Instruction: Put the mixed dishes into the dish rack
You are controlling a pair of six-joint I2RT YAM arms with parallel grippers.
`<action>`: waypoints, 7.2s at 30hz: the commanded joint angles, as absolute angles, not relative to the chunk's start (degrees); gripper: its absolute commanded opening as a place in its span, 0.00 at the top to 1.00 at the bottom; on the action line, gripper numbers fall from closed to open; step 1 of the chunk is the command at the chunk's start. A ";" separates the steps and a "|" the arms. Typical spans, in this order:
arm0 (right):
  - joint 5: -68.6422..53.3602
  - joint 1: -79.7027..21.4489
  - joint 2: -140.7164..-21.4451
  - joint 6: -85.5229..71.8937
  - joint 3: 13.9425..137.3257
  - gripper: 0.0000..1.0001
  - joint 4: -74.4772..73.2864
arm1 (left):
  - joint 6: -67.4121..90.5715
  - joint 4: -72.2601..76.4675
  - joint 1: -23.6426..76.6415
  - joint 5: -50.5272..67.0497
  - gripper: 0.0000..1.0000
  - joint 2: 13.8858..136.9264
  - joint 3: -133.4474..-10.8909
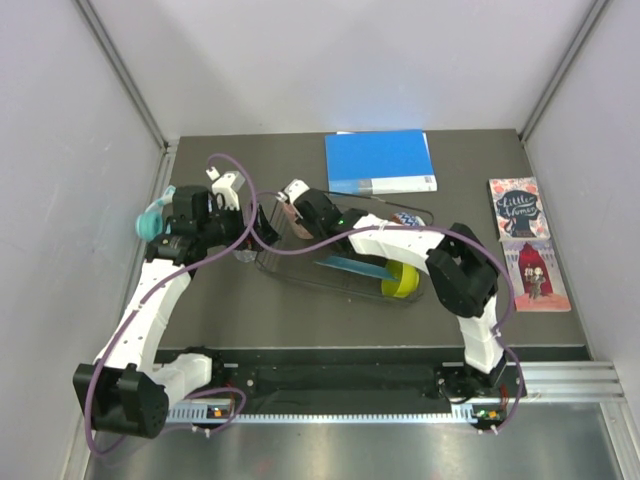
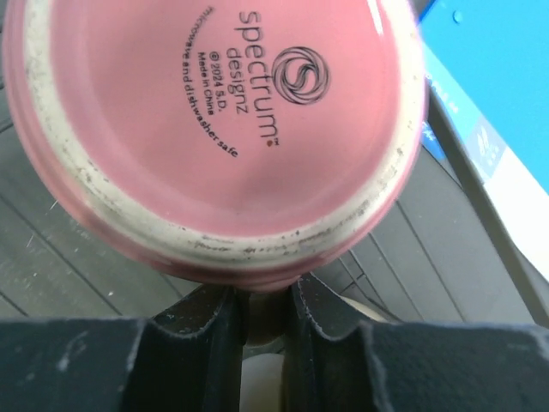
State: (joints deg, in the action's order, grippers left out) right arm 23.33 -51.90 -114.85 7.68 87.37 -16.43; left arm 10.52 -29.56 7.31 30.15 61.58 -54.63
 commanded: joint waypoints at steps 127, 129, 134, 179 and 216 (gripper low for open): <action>-31.46 -37.33 -73.20 -48.85 65.47 0.00 19.56 | 103.36 61.17 -6.34 69.26 1.00 80.07 -64.78; -33.39 -39.10 -75.83 -52.54 64.95 0.00 26.25 | 103.71 61.61 -4.49 68.12 1.00 79.98 -63.55; -34.98 -40.87 -79.45 -61.17 64.60 0.00 42.79 | 104.06 62.40 -1.41 66.01 1.00 79.98 -61.44; -35.33 -41.75 -89.74 -65.04 70.93 0.99 46.24 | 82.71 41.66 3.69 64.07 1.00 73.65 -52.65; 4.13 -54.05 -111.45 -15.99 127.01 1.00 -62.76 | -26.10 -52.81 -28.96 71.34 0.10 85.25 -63.27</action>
State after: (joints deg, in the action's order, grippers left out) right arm -2.39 -52.56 -110.98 -18.94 125.36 -53.45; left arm -17.08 -44.97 -19.86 62.70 81.34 -56.36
